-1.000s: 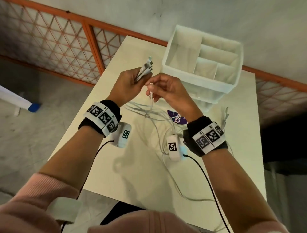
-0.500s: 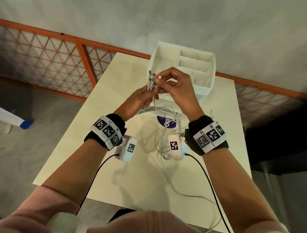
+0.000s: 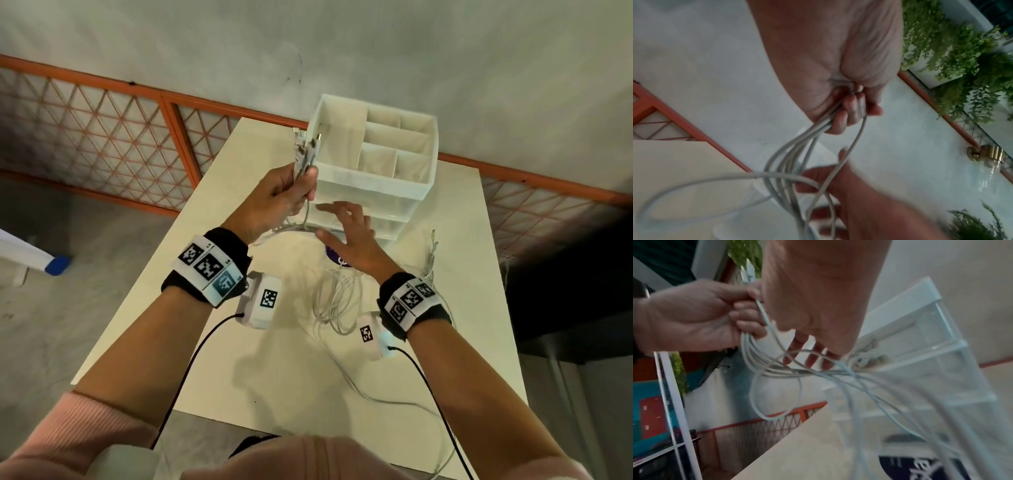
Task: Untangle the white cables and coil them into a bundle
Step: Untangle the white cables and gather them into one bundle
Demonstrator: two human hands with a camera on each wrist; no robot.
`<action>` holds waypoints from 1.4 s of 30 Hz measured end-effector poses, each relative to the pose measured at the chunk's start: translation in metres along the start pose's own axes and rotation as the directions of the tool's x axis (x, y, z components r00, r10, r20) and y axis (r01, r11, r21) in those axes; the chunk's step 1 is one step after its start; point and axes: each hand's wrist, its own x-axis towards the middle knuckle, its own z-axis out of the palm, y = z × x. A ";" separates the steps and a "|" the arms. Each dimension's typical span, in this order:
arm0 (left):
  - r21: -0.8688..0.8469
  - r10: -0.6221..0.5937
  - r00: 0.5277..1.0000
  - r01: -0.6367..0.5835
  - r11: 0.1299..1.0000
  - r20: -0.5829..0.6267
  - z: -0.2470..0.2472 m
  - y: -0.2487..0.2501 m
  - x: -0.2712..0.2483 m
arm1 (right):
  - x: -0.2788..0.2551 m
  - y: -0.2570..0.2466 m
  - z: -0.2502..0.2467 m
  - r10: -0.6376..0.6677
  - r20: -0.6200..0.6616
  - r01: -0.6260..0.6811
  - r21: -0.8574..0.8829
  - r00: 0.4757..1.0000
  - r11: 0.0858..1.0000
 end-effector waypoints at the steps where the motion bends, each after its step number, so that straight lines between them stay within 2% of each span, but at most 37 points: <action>1: -0.016 0.006 1.000 -0.006 1.000 -0.002 -0.002 0.003 0.000 | -0.003 0.010 -0.001 0.015 0.054 -0.016 0.015 0.998 1.000; 3: -0.026 0.020 1.000 -0.020 0.999 0.015 -0.003 0.009 0.000 | -0.008 0.022 0.001 0.067 0.226 -0.111 0.187 0.972 0.976; 5: -0.040 0.023 0.999 -0.021 0.999 0.047 -0.001 0.012 0.001 | -0.009 0.023 0.006 0.089 0.305 -0.165 0.235 0.948 0.958; 8: -0.073 0.032 0.996 -0.026 0.997 0.084 0.003 0.016 0.001 | -0.008 0.022 0.009 0.047 0.272 -0.080 0.112 0.961 0.990; 9: -0.067 0.037 0.995 -0.031 0.997 0.091 0.003 0.017 0.000 | -0.008 0.023 0.008 0.029 0.259 -0.065 0.132 0.966 0.989; 13: -0.086 0.044 0.997 -0.038 0.996 0.067 -0.004 0.016 -0.002 | -0.017 0.038 -0.005 0.112 0.172 -0.140 0.162 0.979 0.977; 16: -0.153 0.028 0.999 -0.024 0.988 0.023 -0.004 0.008 -0.007 | -0.024 0.055 -0.016 0.180 0.179 -0.206 0.135 0.967 0.969; 20: -0.302 0.007 0.998 -0.026 0.953 -0.064 -0.010 0.002 -0.009 | -0.035 0.064 -0.032 0.145 0.163 -0.190 0.306 0.976 0.933; 24: -0.369 -0.009 0.990 -0.043 0.928 -0.139 -0.015 0.006 -0.009 | -0.044 0.068 -0.040 0.146 0.070 -0.162 0.398 0.987 0.903; 31: -0.515 -0.036 0.954 -0.129 0.847 -0.297 -0.025 0.018 -0.009 | -0.053 0.094 -0.042 0.281 -0.022 -0.258 0.336 0.959 0.906; 35: -0.477 -0.027 0.962 -0.111 0.872 -0.273 -0.024 0.021 -0.011 | -0.058 0.105 -0.039 0.359 0.029 -0.350 0.317 0.933 0.881; 37: -0.460 -0.017 0.968 -0.103 0.882 -0.250 -0.019 0.021 -0.011 | -0.057 0.107 -0.040 0.421 0.021 -0.416 0.204 0.907 0.886; 38: -0.455 -0.015 0.972 -0.097 0.885 -0.236 -0.016 0.020 -0.011 | -0.056 0.105 -0.043 0.446 0.046 -0.448 0.096 0.894 0.889; 40: -0.441 -0.017 0.983 -0.067 0.895 -0.183 -0.011 0.019 -0.011 | -0.053 0.095 -0.050 0.465 0.186 -0.458 -0.079 0.866 0.885; 42: -0.424 -0.009 0.994 -0.037 0.905 -0.106 -0.004 0.016 -0.010 | -0.049 0.070 -0.060 0.431 0.356 -0.420 -0.111 0.830 0.901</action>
